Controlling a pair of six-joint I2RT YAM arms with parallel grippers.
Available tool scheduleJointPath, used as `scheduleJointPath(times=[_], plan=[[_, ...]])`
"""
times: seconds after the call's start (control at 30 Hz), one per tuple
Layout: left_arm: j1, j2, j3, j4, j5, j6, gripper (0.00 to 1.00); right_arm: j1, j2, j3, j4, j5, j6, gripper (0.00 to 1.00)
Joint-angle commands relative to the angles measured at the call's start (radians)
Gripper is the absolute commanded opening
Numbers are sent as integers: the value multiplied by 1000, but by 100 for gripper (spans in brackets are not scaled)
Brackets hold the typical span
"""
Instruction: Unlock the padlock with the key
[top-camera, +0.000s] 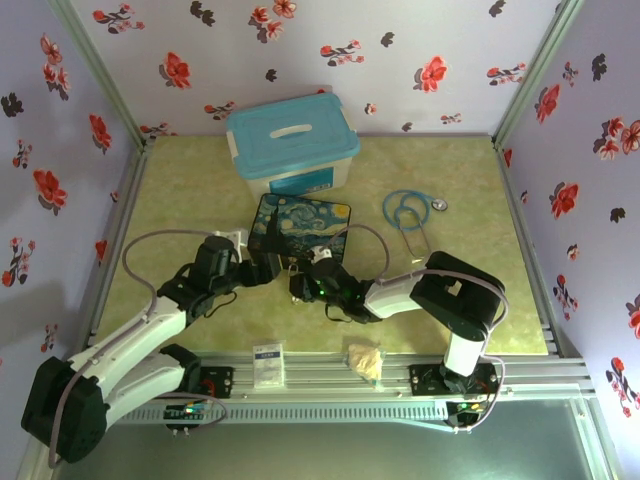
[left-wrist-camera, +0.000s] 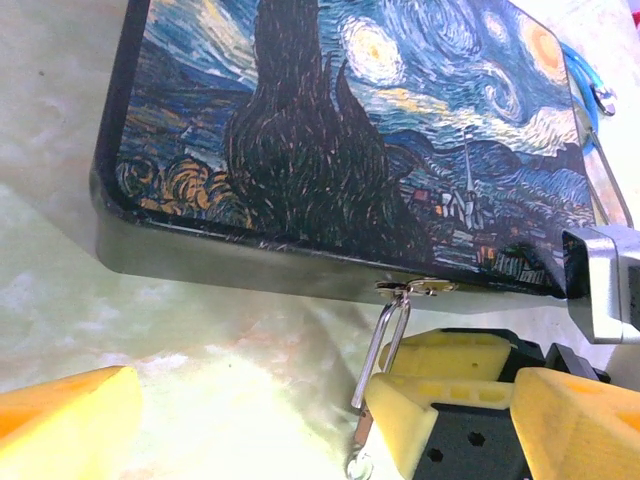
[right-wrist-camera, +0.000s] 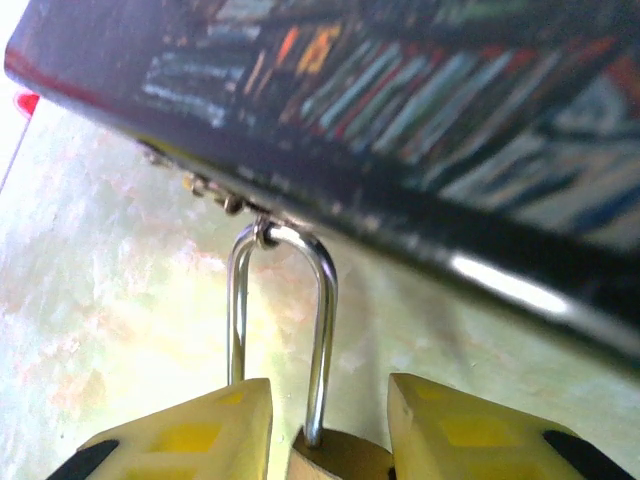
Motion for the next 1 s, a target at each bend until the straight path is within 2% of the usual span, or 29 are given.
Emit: scheduleJointPath(times=[0.0, 0.17, 0.53, 0.67, 0.83, 0.97], plan=[[8, -23, -16, 13, 15, -7, 95, 28, -18, 13, -182, -30, 23, 37], [10, -33, -24, 18, 14, -7, 95, 43, -53, 71, -384, 32, -21, 36], [13, -40, -26, 10, 13, 2, 95, 48, 39, 150, -421, 47, -9, 41], [17, -52, -27, 9, 11, 4, 95, 48, 64, 191, -491, 70, 3, 42], [20, -62, -31, 8, 12, 5, 96, 48, 68, 203, -500, 72, 3, 37], [26, -65, -24, 7, 9, 13, 96, 49, 47, 172, -458, 70, 11, 27]])
